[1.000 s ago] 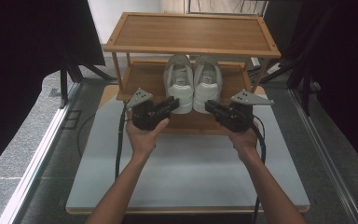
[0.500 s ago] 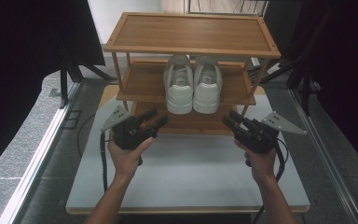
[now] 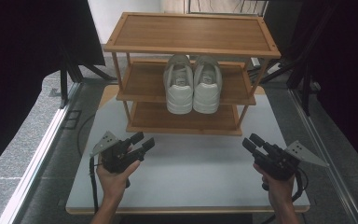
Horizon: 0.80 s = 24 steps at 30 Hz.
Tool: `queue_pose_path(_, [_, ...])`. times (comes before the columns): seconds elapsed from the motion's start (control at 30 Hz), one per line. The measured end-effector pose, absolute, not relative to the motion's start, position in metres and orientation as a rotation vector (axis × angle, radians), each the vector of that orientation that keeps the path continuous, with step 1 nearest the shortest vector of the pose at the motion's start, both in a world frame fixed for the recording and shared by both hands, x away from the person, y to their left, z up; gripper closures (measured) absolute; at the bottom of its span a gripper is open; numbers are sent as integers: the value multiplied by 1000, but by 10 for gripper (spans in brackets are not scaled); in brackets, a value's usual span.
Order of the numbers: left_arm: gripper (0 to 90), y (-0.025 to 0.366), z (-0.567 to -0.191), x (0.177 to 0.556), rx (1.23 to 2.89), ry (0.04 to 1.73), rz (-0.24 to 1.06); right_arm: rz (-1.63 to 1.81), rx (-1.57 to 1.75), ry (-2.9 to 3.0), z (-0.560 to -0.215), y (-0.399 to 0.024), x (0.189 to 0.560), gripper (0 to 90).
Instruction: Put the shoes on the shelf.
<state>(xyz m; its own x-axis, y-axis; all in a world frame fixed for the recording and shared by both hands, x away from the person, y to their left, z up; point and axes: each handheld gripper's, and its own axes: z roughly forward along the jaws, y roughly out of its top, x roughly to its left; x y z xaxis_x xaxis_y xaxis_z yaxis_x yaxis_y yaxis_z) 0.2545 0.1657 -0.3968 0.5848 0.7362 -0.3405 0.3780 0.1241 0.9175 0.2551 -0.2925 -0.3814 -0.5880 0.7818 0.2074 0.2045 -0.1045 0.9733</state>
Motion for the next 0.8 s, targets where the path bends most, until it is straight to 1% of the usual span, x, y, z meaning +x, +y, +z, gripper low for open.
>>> queue_pose_path(0.03, [445, 166, -402, 253, 1476, 1005, 340, 1717, 1084, 1735, -384, -293, 254, 594])
queue_pose_path(0.13, [445, 166, -412, 254, 1526, 1023, 320, 1685, 1101, 1750, -393, -295, 252, 583])
queue_pose_path(0.23, [445, 165, -418, 253, 1535, 1029, 302, 1680, 1134, 1753, -401, -297, 253, 572])
queue_pose_path(0.6, [446, 171, -414, 250, 1503, 1027, 301, 1663, 1162, 1734, -406, -301, 252, 558])
queue_pose_path(0.8, [443, 172, -413, 252, 1505, 1031, 293, 1657, 1173, 1728, -409, -303, 251, 507])
